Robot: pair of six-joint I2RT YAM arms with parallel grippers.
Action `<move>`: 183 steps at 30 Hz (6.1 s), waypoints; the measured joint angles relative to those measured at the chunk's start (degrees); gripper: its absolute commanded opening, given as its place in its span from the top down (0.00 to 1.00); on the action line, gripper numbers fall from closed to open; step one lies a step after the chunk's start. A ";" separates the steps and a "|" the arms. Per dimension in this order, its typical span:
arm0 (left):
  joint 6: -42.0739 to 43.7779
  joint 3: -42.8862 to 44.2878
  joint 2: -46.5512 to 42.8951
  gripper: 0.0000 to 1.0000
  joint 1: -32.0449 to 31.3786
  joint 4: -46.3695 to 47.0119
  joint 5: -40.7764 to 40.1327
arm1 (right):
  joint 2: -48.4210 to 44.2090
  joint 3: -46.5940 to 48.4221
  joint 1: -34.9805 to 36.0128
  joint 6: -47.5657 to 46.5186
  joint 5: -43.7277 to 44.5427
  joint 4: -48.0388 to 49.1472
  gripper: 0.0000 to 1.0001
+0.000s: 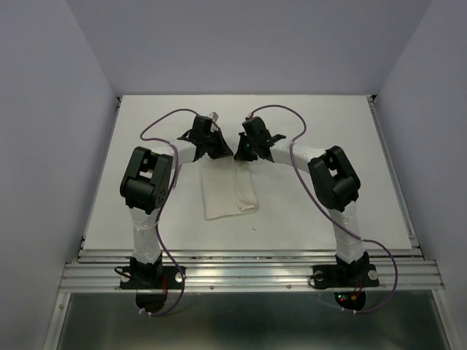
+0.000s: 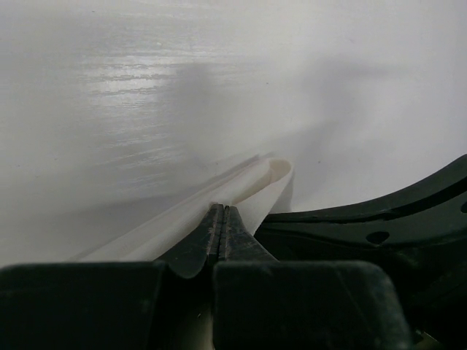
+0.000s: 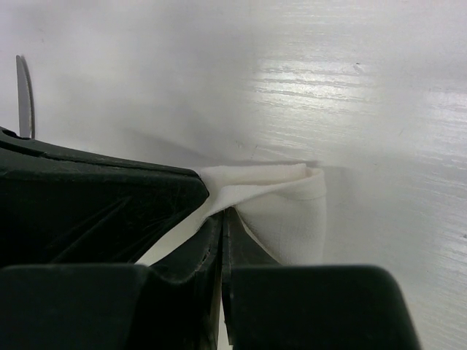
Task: Fold the napkin into a case and place the utensils inside
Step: Fold the lower triangle-folded napkin at the center of the board.
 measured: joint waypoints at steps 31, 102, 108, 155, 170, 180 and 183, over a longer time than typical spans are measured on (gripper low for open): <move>1.99 -4.61 -8.22 1.00 0.81 -2.78 -4.55 | 7.93 9.44 0.44 0.31 -0.28 -0.81 0.97; -7.45 -9.01 -1.66 1.00 1.18 8.41 -1.84 | -22.71 -32.72 13.09 -0.61 1.07 4.04 0.97; -7.52 -9.01 -1.66 1.00 1.18 8.41 -1.81 | -21.40 -32.81 15.32 -0.17 1.27 4.94 0.98; -10.56 -18.78 -7.52 1.00 -1.57 10.60 0.96 | -41.42 -47.36 15.34 -5.86 17.90 -3.48 0.88; -10.45 -20.61 -8.13 1.00 -1.51 12.68 1.44 | -21.07 -20.20 6.64 -9.20 15.80 1.20 0.90; -9.75 -20.61 -8.13 1.00 -1.46 12.66 1.68 | -9.42 -8.92 6.27 -9.44 14.47 1.86 0.91; -9.57 -20.61 -8.13 1.00 -1.42 12.66 1.77 | -7.15 -8.26 6.12 -9.22 14.56 2.10 0.91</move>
